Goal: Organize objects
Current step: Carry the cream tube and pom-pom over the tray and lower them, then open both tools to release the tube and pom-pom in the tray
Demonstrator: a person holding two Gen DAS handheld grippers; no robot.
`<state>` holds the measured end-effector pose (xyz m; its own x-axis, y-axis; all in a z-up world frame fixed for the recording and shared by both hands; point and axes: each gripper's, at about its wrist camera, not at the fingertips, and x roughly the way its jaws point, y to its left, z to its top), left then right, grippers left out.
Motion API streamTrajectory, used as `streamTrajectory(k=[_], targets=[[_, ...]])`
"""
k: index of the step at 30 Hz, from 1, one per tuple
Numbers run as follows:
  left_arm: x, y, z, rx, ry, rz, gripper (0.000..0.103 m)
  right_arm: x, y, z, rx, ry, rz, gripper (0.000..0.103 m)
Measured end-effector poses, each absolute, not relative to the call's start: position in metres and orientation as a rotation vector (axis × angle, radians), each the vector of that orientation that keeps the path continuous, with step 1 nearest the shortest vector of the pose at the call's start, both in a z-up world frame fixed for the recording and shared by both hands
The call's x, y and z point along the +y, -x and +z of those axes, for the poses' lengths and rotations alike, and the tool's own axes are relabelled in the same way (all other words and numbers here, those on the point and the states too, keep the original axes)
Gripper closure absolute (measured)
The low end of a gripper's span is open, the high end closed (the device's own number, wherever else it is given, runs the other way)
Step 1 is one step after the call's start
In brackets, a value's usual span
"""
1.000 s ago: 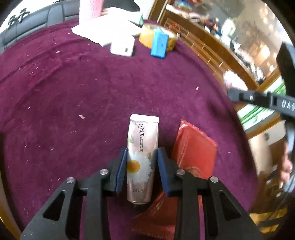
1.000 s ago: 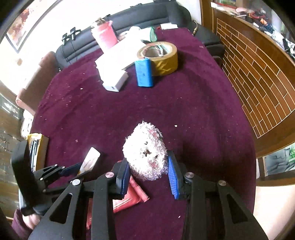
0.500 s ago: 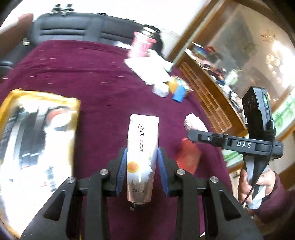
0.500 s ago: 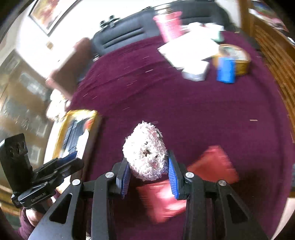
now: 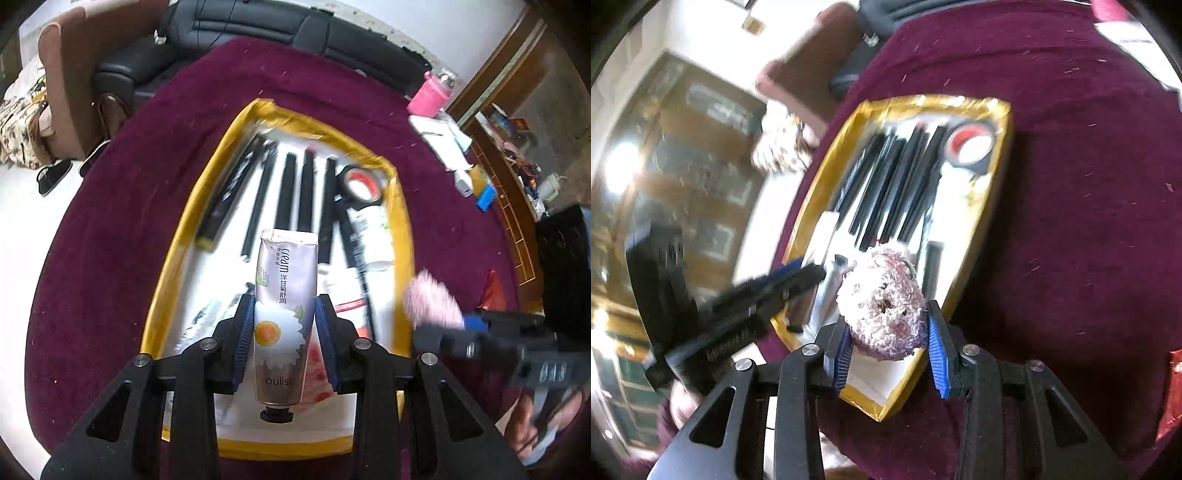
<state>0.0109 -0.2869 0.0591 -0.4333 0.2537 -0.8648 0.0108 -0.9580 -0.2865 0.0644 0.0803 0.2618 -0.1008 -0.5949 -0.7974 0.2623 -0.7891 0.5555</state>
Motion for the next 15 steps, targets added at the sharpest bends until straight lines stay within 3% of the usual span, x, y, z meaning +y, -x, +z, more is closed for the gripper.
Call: streamTrajectory(k=[9,15], targets=[[-0.275,-0.002,0.05,-0.224,1.621,2.531,0.072,0.029,-0.093,0.241,-0.106,-1.653,-1.964,0.07],[-0.284,0.007,0.052,-0.332,1.636,2.526,0.071,0.011,-0.107,0.234,0.123,-1.666,-2.009,0.066]])
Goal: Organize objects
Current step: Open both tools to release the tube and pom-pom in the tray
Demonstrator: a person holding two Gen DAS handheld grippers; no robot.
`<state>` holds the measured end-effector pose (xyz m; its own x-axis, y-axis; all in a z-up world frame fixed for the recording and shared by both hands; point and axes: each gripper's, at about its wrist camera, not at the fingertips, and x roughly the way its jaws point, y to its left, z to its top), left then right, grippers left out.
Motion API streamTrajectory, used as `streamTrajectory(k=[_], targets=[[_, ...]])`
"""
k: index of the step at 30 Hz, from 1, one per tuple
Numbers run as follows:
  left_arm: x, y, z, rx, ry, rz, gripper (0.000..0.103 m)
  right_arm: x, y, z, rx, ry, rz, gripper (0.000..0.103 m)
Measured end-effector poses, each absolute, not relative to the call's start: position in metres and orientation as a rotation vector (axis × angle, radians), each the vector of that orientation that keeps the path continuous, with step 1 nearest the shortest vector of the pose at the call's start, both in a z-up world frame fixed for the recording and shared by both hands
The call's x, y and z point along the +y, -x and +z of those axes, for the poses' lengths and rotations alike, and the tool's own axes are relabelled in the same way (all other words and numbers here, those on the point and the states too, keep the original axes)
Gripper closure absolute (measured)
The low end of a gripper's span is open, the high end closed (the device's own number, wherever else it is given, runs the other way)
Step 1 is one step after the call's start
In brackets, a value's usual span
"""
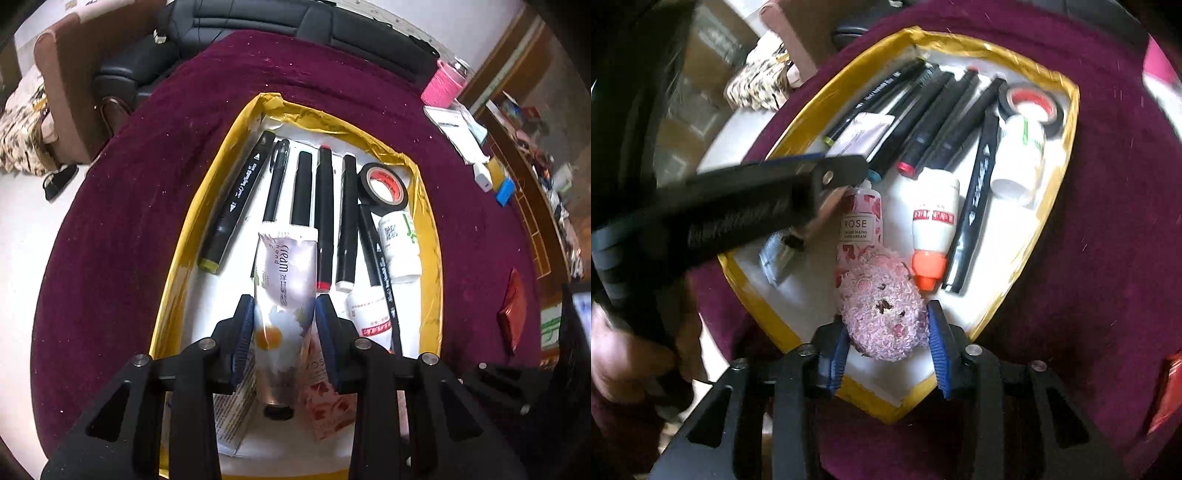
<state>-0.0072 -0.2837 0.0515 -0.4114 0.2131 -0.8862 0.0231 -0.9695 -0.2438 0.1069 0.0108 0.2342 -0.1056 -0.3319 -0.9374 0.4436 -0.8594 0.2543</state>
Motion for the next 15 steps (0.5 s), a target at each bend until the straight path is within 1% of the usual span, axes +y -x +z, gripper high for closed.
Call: streamTrajectory(k=[1,2,4,5,7,9,10,12,15], targets=[[-0.285,0.007,0.053,-0.364,1.635,2.516,0.07,0.008,-0.109,0.236,0.175,-1.654,-2.023,0.064],[-0.285,0.007,0.054,-0.391,1.632,2.507,0.062,0.007,-0.111,0.238,0.205,-1.639,-2.044,0.057],[-0.284,0.006,0.056,-0.414,1.634,2.487,0.05,0.008,-0.113,0.244,0.222,-1.613,-2.076,0.049],[-0.282,0.006,0.057,-0.413,1.63,2.478,0.049,0.009,-0.114,0.247,0.219,-1.602,-2.08,0.047],[-0.283,0.005,0.066,-0.417,1.609,2.476,0.05,0.014,-0.116,0.256,0.205,-1.566,-2.104,0.047],[-0.289,0.001,0.082,-0.448,1.542,2.519,0.049,0.026,-0.115,0.268,0.128,-1.528,-2.139,0.046],[-0.291,0.0,0.089,-0.447,1.515,2.541,0.049,0.036,-0.113,0.273,0.068,-1.519,-2.164,0.045],[-0.294,-0.002,0.108,-0.417,1.433,2.594,0.05,0.052,-0.106,0.281,-0.005,-1.515,-2.218,0.043],[-0.293,-0.016,0.148,-0.311,1.244,2.789,0.049,0.058,-0.092,0.288,0.013,-1.554,-2.298,0.043]])
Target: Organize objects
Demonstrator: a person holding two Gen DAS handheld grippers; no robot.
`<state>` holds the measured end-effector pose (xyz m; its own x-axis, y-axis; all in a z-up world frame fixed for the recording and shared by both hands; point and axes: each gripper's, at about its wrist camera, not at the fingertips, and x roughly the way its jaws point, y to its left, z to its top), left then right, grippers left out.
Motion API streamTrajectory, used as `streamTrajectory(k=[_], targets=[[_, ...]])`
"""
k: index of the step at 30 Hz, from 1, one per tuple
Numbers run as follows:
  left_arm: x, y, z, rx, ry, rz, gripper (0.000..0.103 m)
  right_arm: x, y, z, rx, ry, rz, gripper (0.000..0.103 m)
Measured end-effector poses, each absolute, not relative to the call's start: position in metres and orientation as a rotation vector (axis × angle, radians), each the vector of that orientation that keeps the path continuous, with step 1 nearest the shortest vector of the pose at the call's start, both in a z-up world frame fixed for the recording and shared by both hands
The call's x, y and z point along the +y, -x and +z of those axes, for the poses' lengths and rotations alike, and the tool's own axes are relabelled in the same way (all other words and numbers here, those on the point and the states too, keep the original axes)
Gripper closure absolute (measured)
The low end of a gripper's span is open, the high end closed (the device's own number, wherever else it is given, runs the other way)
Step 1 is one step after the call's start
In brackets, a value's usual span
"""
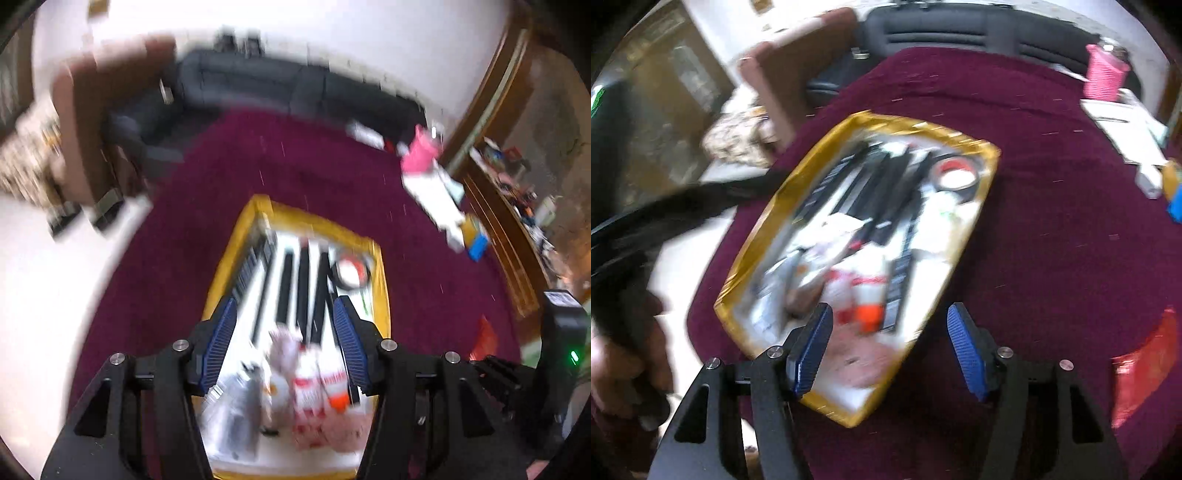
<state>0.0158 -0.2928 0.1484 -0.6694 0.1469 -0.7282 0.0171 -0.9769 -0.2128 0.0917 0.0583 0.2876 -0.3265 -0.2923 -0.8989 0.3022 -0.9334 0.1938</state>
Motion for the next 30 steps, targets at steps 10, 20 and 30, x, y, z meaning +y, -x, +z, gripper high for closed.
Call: streamTrajectory(k=[10,20,30], targets=[[-0.279,-0.045,0.215,-0.268,0.943,2.859,0.0,0.061,-0.066,0.324,0.071,-1.479,-2.561,0.042],[-0.274,-0.073,0.234,-0.322,0.89,3.069,0.0,0.059,-0.082,0.333,0.167,-1.4,-2.538,0.041],[-0.247,-0.081,0.188,-0.376,1.3,3.002,0.0,0.076,-0.112,0.338,0.242,-1.244,-2.546,0.033]])
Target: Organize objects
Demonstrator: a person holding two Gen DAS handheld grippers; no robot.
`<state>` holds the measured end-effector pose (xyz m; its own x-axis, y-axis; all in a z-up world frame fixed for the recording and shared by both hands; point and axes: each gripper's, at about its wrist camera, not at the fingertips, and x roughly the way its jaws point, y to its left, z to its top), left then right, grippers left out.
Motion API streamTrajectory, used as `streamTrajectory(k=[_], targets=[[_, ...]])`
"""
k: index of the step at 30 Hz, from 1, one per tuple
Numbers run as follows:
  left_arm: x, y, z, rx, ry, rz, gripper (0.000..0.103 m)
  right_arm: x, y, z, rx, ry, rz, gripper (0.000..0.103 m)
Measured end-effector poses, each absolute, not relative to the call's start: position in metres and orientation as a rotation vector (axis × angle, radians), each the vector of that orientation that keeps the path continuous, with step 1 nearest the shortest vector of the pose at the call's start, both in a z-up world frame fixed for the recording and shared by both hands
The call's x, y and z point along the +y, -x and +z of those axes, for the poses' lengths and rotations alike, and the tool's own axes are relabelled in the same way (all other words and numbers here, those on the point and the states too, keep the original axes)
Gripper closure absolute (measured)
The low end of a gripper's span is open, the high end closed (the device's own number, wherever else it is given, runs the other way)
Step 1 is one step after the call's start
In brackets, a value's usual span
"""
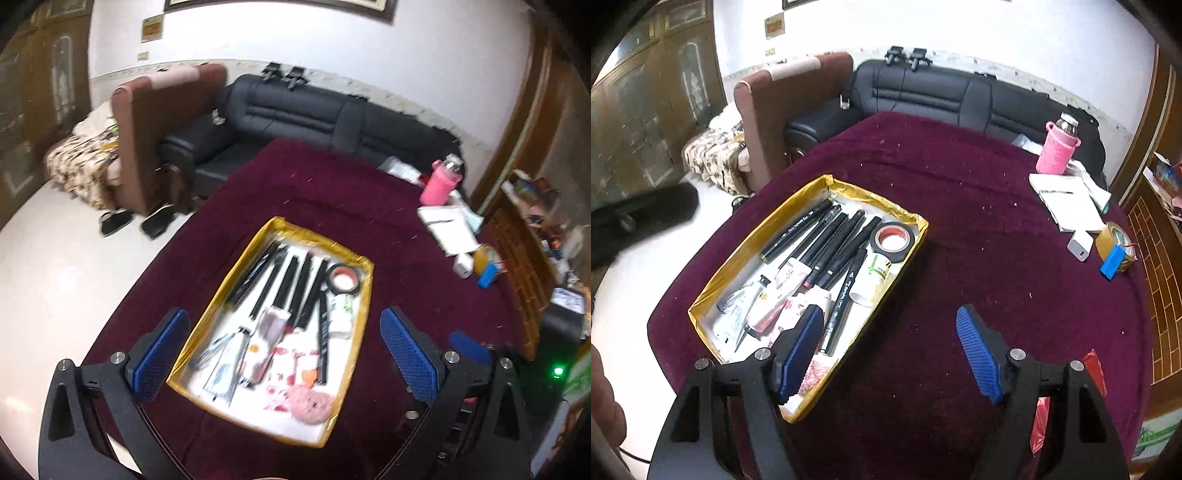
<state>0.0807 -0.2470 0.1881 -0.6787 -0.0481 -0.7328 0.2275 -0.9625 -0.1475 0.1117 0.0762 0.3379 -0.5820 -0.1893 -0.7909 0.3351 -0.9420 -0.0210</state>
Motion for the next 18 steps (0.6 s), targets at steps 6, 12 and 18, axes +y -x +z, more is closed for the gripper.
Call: streamTrajectory(k=[6,12,18], targets=[[-0.246,-0.092,0.181,0.319,-1.2,-2.645,0.0,0.081,-0.115,0.329,0.263,-1.263,-2.5,0.033],[-0.242,-0.105,0.159,0.378,-1.298,-2.618,0.0,0.087,-0.119,0.322,0.307,-1.278,-2.497,0.033],[-0.233,-0.111,0.141,0.362,-1.382,-2.534,0.0,0.083,-0.127,0.325,0.379,-1.225,-2.499,0.033]])
